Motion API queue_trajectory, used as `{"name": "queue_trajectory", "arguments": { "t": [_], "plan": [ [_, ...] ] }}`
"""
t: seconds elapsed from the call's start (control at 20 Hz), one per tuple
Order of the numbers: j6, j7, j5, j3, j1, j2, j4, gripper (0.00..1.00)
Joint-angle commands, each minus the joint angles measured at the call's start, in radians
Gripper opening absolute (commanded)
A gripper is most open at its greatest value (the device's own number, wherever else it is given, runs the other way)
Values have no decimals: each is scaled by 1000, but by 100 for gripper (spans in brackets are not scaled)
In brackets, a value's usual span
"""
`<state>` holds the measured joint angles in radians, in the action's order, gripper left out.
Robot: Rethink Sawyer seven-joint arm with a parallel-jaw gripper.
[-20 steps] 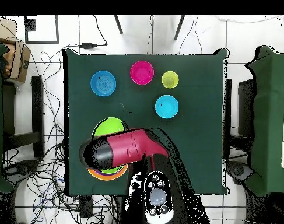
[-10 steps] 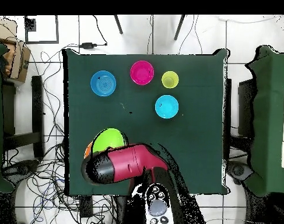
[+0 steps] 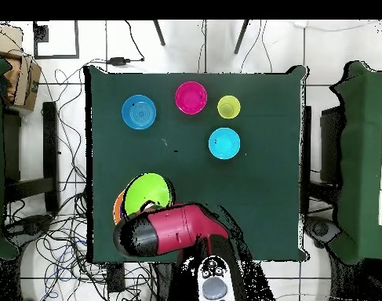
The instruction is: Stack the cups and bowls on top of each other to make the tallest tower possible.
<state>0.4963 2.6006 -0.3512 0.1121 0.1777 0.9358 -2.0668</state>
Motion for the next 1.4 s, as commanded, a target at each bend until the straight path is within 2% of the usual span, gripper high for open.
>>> {"name": "queue_trajectory", "arguments": {
  "t": [0.05, 0.5, 0.9, 1.4],
  "plan": [
    [-73, 31, -45, -3, -23, -51, -95, 0],
    [-89, 70, 1, -20, -72, -18, -144, 0],
    [84, 54, 106, -9, -123, 126, -156, 0],
    [25, 117, 132, -55, -214, 78, -153, 0]
  ]
}}
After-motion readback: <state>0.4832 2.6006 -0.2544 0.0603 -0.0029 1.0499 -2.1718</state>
